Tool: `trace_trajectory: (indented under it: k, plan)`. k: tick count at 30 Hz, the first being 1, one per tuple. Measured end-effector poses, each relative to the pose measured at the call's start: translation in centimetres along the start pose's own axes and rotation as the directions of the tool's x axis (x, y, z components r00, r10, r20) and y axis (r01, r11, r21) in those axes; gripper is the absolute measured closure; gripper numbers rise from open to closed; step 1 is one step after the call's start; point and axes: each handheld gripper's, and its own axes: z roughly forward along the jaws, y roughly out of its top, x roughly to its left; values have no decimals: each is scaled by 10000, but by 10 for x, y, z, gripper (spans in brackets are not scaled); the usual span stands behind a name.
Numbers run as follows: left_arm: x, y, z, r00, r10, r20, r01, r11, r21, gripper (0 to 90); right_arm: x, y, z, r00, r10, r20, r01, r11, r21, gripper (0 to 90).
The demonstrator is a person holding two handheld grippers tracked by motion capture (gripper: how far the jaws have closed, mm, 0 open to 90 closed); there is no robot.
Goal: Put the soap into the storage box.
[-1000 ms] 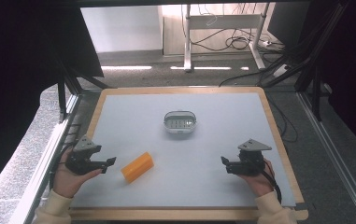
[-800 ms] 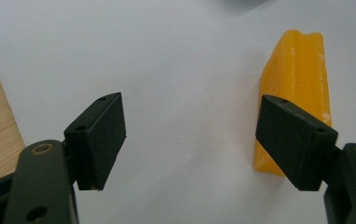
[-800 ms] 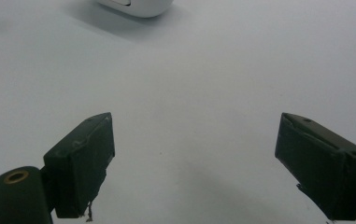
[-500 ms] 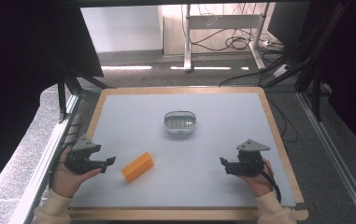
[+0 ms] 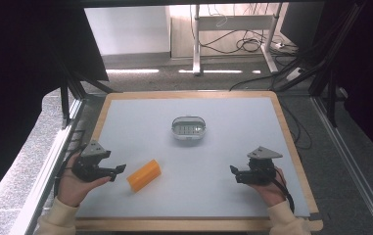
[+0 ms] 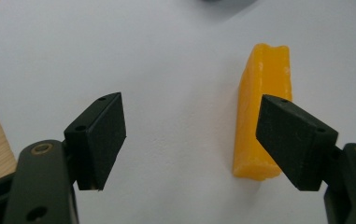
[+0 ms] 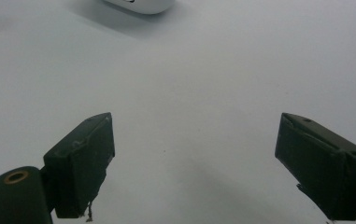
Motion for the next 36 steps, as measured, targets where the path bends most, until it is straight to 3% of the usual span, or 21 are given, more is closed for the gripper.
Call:
trace_trajectory:
  k: [11,19,27,36]
  plan:
    - [-11,11,2,9991,276,312,-284,9993,248,240,0,0,0,10000,-84,-3,84,10000,-1,121]
    - [-18,18,6,9988,357,324,-372,9982,475,249,0,0,0,9999,-120,43,120,9999,32,121]
    - [-27,26,19,9972,492,570,-540,9950,844,248,1,0,0,9998,-176,92,175,9998,54,121]
    - [-35,25,29,9948,733,713,-811,9901,1143,253,1,0,0,9997,-203,153,202,9998,55,121]
